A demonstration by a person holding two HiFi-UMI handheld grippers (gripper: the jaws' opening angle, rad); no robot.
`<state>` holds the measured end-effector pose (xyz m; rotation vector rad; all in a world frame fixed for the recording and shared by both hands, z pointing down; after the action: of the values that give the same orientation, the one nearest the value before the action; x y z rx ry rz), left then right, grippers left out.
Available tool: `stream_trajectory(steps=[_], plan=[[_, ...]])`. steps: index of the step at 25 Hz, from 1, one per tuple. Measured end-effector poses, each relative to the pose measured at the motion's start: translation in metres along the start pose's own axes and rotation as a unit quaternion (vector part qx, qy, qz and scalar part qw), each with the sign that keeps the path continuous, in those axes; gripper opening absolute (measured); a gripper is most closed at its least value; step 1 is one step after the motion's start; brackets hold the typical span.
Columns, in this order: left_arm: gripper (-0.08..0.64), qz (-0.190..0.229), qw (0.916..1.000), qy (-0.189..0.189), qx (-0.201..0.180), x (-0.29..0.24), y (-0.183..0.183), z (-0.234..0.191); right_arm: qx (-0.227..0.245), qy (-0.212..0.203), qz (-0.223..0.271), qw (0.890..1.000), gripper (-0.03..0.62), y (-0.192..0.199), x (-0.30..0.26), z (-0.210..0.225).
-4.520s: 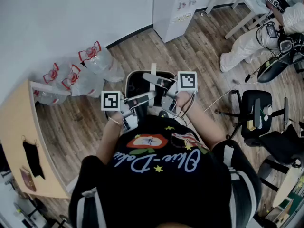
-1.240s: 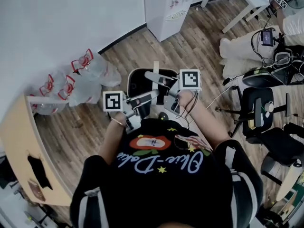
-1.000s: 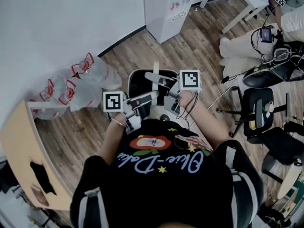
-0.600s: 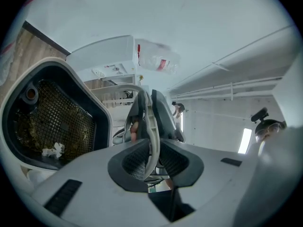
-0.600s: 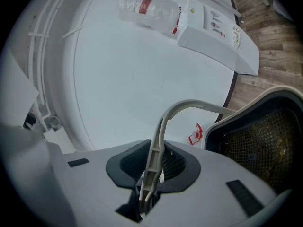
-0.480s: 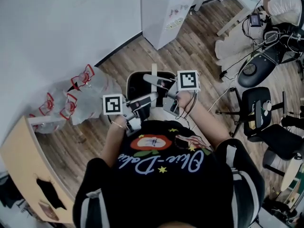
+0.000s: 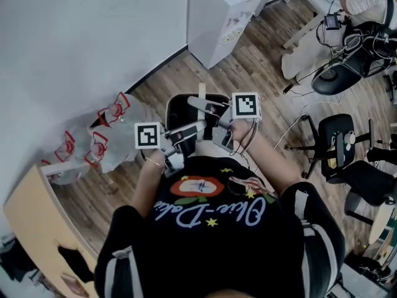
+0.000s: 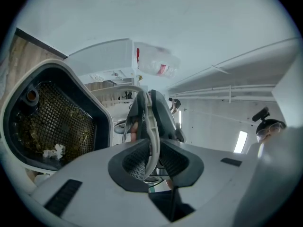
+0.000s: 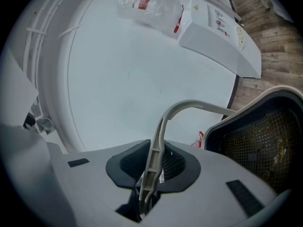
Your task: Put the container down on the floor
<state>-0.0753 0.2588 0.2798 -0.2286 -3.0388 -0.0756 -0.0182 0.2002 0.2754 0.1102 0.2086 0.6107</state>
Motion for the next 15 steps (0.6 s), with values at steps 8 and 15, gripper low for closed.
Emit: stream_trajectory(steps=[8,15], plan=[[0.057,-0.013,0.9999,-0.009,-0.003,0.036,-0.035,-0.002,-0.007,-0.006,0.013,1.0,0.052,0.0,-0.049,0.0],[0.057,-0.033,0.9993,-0.016,0.012,0.034,-0.068,-0.007,-0.023,0.011,0.03,0.999,0.052,-0.024,-0.068,0.008]])
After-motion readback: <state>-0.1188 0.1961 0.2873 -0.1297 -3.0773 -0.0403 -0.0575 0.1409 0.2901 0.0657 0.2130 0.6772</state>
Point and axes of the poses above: the fingertips, and each gripper's own axes: x backward along the fingers, z to its right, y out of its underside, the point moved 4 cm from there along x, backward along the fingers, and after that the axes turned 2 degrees about z, right-handed, at the moved point
